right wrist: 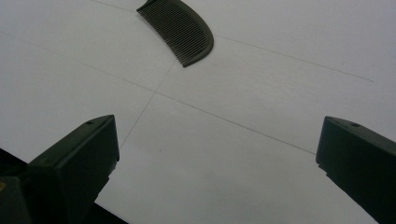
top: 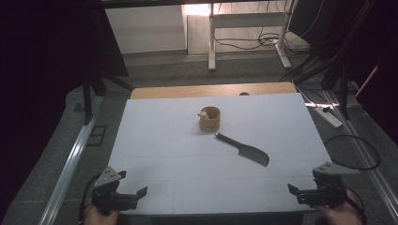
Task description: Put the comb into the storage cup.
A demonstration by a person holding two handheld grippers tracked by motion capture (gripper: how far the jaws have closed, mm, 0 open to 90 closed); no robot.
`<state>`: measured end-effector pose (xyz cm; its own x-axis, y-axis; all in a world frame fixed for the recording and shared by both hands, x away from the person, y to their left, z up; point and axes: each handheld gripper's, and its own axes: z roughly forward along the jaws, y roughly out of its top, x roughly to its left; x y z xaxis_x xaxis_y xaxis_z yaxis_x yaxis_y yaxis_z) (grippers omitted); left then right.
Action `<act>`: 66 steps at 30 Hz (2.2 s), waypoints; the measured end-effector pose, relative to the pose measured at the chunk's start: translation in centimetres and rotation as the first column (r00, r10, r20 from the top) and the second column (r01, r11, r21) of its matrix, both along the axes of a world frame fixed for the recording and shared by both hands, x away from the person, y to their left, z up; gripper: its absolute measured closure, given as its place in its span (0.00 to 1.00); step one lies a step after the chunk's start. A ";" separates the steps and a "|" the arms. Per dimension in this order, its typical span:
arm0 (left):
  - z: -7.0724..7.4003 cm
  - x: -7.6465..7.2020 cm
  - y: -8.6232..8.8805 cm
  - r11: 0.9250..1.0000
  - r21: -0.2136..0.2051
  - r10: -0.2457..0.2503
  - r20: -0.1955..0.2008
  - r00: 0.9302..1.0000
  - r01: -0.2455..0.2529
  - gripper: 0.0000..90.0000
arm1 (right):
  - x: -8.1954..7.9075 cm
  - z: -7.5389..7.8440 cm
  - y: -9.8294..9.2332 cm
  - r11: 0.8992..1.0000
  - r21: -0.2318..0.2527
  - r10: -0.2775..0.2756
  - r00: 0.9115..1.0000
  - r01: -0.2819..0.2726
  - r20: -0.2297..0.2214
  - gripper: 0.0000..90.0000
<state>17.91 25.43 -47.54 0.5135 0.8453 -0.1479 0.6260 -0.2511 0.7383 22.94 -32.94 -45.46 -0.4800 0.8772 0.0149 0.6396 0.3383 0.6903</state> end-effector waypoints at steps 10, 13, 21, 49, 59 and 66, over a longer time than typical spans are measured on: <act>0.0 0.0 0.1 1.000 -0.005 -0.001 0.000 1.000 0.002 0.02 | 0.2 -0.1 0.0 1.000 0.002 0.010 1.000 -0.010 -0.013 0.00; 0.0 -0.1 0.0 1.000 0.004 -0.003 -0.002 1.000 0.003 0.02 | 0.2 -0.1 0.1 1.000 0.001 0.012 1.000 -0.012 -0.016 0.00; 0.0 -0.2 0.0 1.000 0.006 0.001 -0.008 1.000 -0.001 0.02 | 0.4 -0.1 0.2 1.000 0.000 0.023 1.000 -0.023 -0.020 0.00; -0.1 -0.1 0.2 1.000 -0.008 0.015 -0.022 1.000 -0.015 0.02 | 0.5 0.4 0.7 0.996 0.003 0.087 0.996 -0.087 0.029 0.00; -0.1 -0.1 0.3 1.000 -0.008 0.018 -0.023 1.000 -0.018 0.02 | 1.2 0.5 1.5 0.992 -0.018 0.127 0.991 -0.126 0.029 0.00; -0.1 -0.1 0.3 1.000 -0.011 0.021 -0.025 0.999 -0.021 0.02 | 1.9 0.9 2.1 0.985 0.002 0.174 0.984 -0.174 0.030 0.00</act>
<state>17.81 25.71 -47.68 0.4919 0.8540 -0.1695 0.6490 -0.2299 0.7252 24.82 -30.85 -44.58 -0.6253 0.7804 0.0020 0.5508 0.4396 0.7095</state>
